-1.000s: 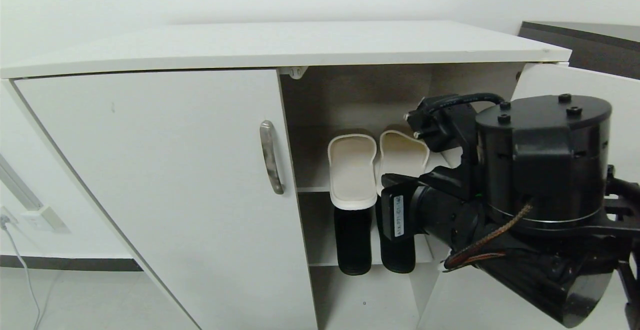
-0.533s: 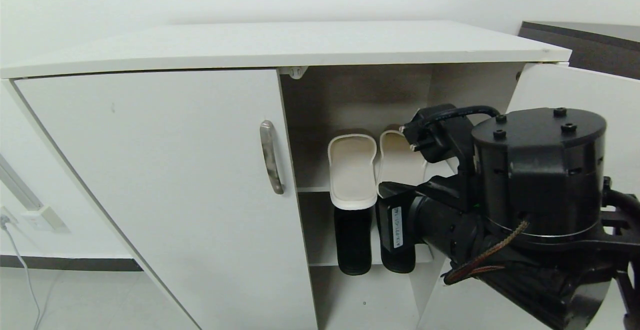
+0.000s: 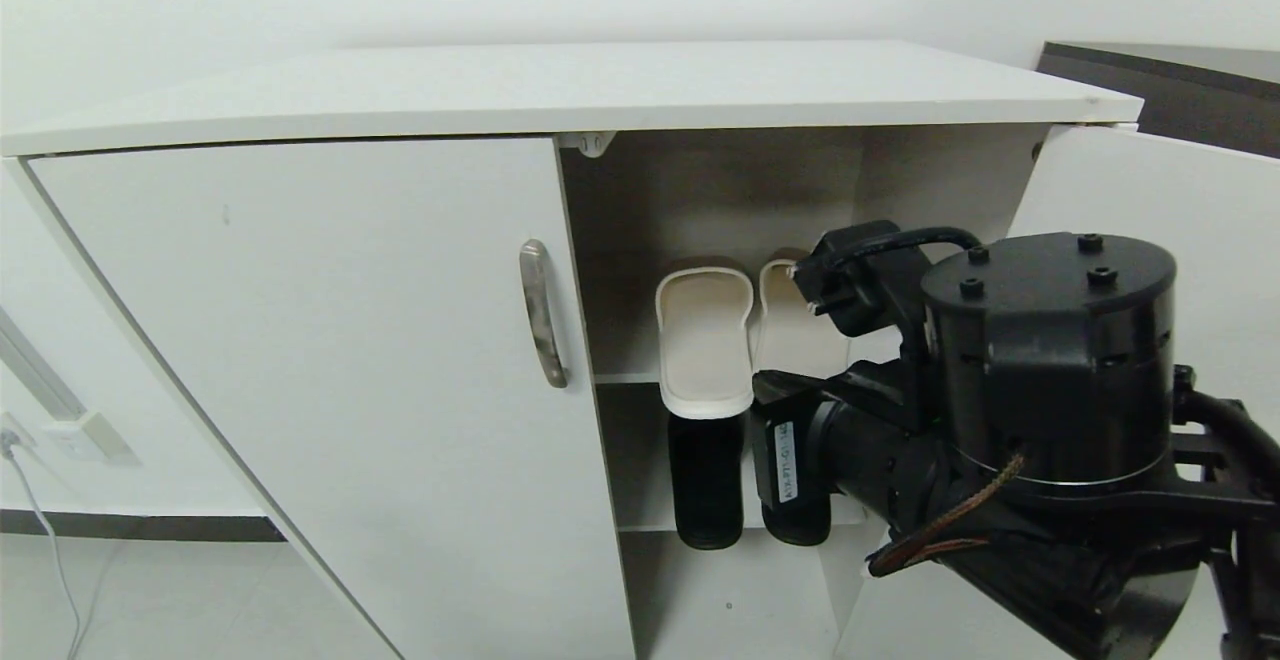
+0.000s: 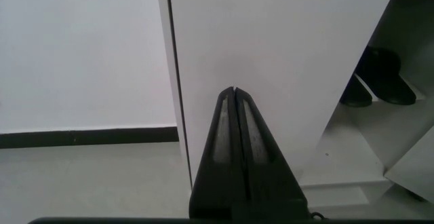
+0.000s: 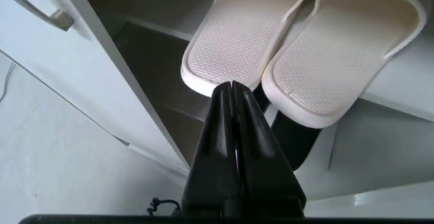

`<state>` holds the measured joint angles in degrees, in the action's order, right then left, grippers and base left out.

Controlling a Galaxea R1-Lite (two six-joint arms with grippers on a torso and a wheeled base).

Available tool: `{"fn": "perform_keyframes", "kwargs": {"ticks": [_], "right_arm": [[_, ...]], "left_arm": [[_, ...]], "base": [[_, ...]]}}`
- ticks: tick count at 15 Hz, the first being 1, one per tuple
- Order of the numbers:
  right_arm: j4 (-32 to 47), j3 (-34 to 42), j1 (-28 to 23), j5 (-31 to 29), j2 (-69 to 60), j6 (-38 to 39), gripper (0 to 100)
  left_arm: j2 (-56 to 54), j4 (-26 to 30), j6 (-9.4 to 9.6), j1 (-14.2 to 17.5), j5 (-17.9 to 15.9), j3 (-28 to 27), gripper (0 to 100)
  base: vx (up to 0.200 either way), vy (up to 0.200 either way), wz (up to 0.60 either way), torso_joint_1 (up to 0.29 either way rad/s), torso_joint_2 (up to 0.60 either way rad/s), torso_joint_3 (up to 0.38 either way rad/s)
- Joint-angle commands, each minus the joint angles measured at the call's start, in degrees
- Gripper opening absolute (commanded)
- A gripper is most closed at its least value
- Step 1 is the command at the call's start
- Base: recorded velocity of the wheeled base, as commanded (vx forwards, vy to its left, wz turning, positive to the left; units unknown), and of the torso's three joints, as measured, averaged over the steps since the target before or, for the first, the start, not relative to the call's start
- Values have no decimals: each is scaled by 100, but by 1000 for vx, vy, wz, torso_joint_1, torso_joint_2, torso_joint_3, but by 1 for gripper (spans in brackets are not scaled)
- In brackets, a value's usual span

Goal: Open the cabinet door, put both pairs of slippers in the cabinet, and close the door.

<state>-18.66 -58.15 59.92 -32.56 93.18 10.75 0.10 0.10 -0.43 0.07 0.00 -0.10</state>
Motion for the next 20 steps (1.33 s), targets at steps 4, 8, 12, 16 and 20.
{"fn": "perform_keyframes", "kwargs": {"ticks": [4,8,12,16,20], "right_arm": [[-85,111,11,-13,147,-29,0],[-94,172,46,-13,218,-21,0],[-94,216,11,4,226,-21,0],[-102,278,-24,4,288,-29,0],[-102,278,-50,13,323,-29,0]], "left_arm": [[-1,-1,-1,1,0,1,0],[-1,-1,-1,1,0,1,0],[-1,-1,-1,1,0,1,0],[-1,-1,-1,1,0,1,0],[-1,-1,-10,1,9,1,0]], "base": [[-200,0,0,4,1,4],[-200,0,0,-1,2,1],[-200,0,0,-1,4,1],[-200,0,0,0,1,4],[-150,0,0,1,-1,2]]}}
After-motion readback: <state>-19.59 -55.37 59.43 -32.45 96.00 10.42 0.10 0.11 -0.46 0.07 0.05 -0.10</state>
